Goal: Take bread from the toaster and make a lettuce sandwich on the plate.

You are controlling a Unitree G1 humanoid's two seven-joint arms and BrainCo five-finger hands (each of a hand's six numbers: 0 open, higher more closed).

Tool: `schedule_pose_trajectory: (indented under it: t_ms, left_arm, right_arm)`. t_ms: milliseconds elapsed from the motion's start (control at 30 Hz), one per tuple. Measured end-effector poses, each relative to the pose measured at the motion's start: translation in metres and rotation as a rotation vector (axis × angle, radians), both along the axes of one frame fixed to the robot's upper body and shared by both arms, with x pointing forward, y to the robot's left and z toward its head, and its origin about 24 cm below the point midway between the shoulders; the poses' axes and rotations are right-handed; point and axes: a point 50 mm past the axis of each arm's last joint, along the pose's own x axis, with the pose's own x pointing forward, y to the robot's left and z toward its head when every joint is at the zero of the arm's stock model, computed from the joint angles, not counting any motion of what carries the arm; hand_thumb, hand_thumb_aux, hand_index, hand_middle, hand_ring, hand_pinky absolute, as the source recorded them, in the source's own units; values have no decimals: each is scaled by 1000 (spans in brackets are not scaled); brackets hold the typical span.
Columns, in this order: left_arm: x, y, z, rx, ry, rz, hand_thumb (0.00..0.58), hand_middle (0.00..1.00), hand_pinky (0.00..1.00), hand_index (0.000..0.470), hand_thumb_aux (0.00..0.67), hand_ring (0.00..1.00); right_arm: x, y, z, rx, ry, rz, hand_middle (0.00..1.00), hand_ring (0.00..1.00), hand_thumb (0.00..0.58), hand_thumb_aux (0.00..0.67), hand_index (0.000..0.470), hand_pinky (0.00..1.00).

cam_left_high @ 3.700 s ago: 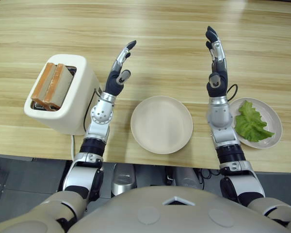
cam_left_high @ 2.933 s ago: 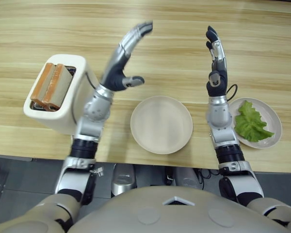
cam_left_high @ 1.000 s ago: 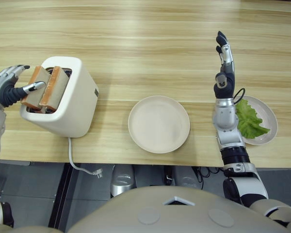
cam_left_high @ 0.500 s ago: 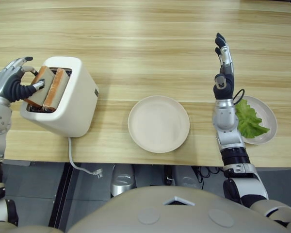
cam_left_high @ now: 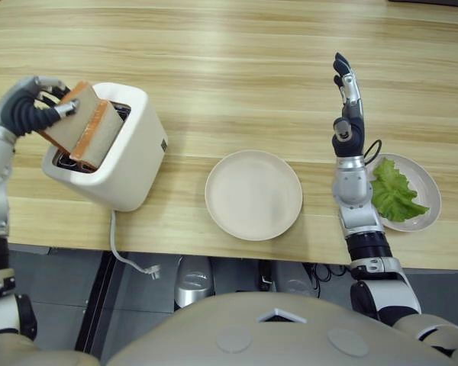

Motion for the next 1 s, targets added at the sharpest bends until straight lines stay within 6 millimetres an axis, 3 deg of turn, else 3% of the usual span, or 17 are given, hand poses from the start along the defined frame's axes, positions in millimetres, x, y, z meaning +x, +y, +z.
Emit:
schedule_pose_trajectory:
  t_ms: [133,333,467,567,733,833,1000]
  left_arm:
    - [5,8,27,-1,-10,9,580,1000,1000,460,670,1000]
    - [11,19,77,5,-131,42,580,1000,1000,460,670,1000]
    - [16,7,100,-86,-185,-38,580,1000,1000,460,670,1000]
    - [20,-17,111,-187,-207,-171,580,1000,1000,460,670,1000]
    - [24,-71,94,-343,-108,-416,580,1000,1000,460,670,1000]
    - [27,-120,57,-449,41,-592,580,1000,1000,460,670,1000]
    - [30,-181,1,-525,268,-768,580,1000,1000,460,670,1000]
  right_arm:
    - [-1,2,1,-1,-1,6,0,0,0,0,0,0]
    - [-12,1,28,-89,-89,33,0,0,0,0,0,0]
    - [-18,-17,45,-281,-103,9,0,0,0,0,0,0]
    - [-24,-43,51,-470,-63,-44,0,0,0,0,0,0]
    - [-34,-86,53,-785,20,-133,0,0,0,0,0,0]
    - [-46,-128,35,-985,155,-203,0,0,0,0,0,0]
    - [-72,-177,5,-1155,304,-315,0,0,0,0,0,0]
